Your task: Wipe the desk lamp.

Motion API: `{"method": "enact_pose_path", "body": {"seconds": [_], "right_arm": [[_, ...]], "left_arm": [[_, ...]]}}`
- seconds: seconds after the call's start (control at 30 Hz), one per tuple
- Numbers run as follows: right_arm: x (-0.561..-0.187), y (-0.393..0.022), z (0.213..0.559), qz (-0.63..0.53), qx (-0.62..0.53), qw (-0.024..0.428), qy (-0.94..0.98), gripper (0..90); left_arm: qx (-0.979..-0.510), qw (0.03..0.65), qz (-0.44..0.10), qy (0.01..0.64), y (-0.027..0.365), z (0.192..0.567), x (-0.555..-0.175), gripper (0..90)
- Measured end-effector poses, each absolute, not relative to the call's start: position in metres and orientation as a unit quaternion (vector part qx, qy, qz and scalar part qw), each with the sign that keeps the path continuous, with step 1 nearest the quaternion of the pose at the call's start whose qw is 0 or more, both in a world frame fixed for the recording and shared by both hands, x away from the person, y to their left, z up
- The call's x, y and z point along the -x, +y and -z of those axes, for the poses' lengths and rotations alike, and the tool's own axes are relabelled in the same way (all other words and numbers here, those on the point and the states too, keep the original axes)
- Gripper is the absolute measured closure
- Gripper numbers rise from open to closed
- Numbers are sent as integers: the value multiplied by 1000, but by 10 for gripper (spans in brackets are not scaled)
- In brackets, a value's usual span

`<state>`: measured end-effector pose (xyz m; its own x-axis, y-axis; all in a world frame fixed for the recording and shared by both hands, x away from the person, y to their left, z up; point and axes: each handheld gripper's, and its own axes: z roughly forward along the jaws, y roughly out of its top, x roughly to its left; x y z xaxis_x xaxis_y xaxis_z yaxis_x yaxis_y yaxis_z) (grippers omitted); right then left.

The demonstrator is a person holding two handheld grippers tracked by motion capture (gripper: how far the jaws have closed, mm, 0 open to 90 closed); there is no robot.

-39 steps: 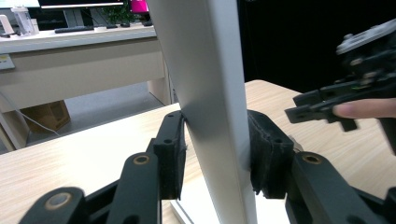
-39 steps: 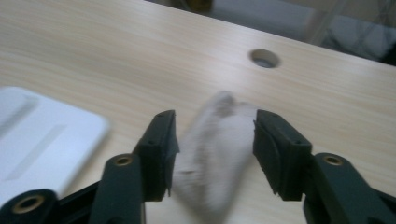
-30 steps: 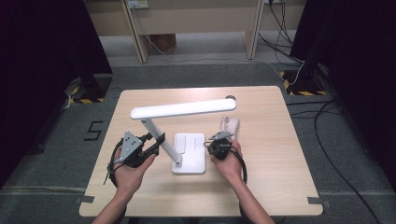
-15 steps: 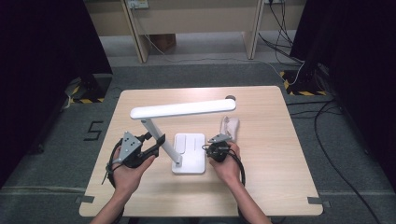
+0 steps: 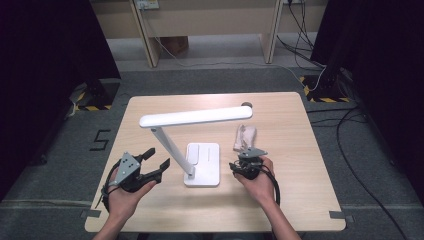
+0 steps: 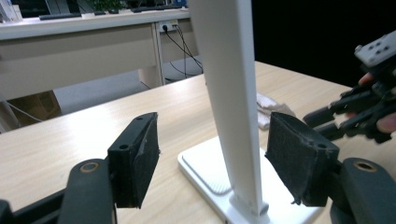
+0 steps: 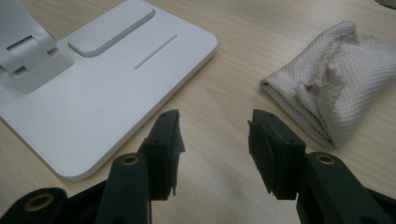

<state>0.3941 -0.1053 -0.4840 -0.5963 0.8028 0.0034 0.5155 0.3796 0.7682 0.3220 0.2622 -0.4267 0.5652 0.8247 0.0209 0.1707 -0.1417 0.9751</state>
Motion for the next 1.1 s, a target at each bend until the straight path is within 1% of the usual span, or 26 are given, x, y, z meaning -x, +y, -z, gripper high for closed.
{"method": "enact_pose_path", "body": {"seconds": [0.17, 0.37, 0.67, 0.8, 0.9, 1.1], "right_arm": [[-381, -125, 482, -396, -415, 195, 796, 514], [-366, -153, 480, -403, -432, 212, 778, 508], [-341, -193, 488, -415, -469, 228, 745, 487], [-333, -209, 495, -415, -480, 236, 736, 481], [-329, -221, 500, -412, -487, 249, 728, 479], [-321, -240, 507, -428, -512, 266, 696, 474]], "left_arm": [[-703, 528, -299, 370, 279, 438, -318, 319], [-708, 508, -297, 391, 298, 454, -319, 309], [-714, 465, -305, 426, 327, 486, -325, 302], [-720, 451, -299, 434, 337, 494, -329, 287], [-721, 443, -303, 438, 341, 497, -331, 284], [-717, 447, -301, 443, 344, 504, -330, 287]]}}
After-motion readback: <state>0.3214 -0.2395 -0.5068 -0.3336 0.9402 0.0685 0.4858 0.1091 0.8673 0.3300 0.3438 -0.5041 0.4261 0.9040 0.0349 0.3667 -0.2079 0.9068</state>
